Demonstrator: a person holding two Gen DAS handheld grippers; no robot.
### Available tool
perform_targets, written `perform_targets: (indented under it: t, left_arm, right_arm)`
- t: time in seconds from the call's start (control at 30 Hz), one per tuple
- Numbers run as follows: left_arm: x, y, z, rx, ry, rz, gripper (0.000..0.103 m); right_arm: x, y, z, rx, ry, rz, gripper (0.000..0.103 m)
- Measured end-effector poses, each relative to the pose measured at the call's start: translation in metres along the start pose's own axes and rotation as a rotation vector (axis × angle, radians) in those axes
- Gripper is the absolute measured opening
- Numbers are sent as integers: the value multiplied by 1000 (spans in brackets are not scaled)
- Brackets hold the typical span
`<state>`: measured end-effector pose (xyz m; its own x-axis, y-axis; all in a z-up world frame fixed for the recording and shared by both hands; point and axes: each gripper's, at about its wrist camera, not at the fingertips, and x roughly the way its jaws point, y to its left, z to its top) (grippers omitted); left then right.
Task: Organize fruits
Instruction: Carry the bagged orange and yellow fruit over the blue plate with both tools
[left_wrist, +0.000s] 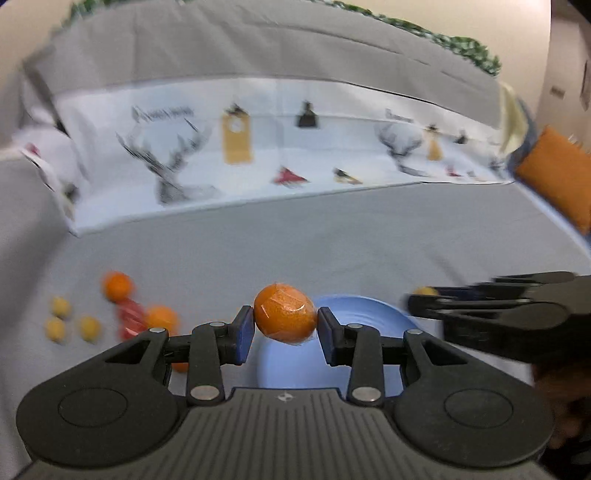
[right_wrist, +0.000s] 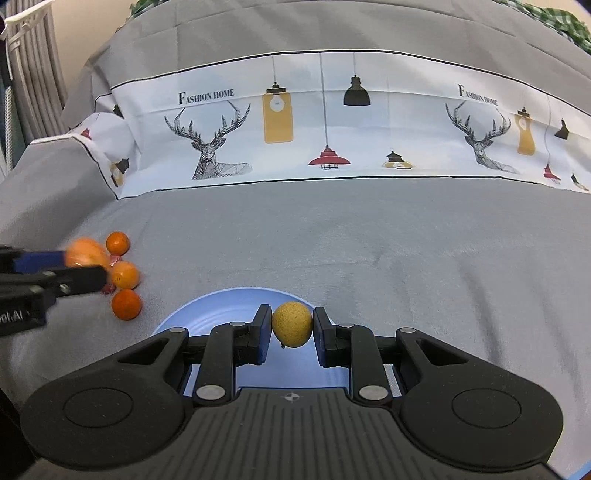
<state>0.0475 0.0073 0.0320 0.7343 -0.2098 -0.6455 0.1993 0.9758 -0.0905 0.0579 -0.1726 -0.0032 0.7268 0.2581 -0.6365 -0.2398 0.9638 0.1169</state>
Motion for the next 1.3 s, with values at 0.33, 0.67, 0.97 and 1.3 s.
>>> perform_targets:
  t: [0.33,0.67,0.97,1.3]
  left_arm:
    - [19,-4,-6,16,48,-43,41]
    - [25,-9,-10,44,84,-49,41]
    - [26,-8,-10,38,86,-47,41]
    - [27,-11,-10,54,88,-46,41]
  right_arm:
    - [6,2,1,-55,6,-48,25]
    - [9,7,0,-67,28,-23,25]
    - [11,8,-2,-75,38,-22,25]
    - [13,8,-2,-80,48,-24,25]
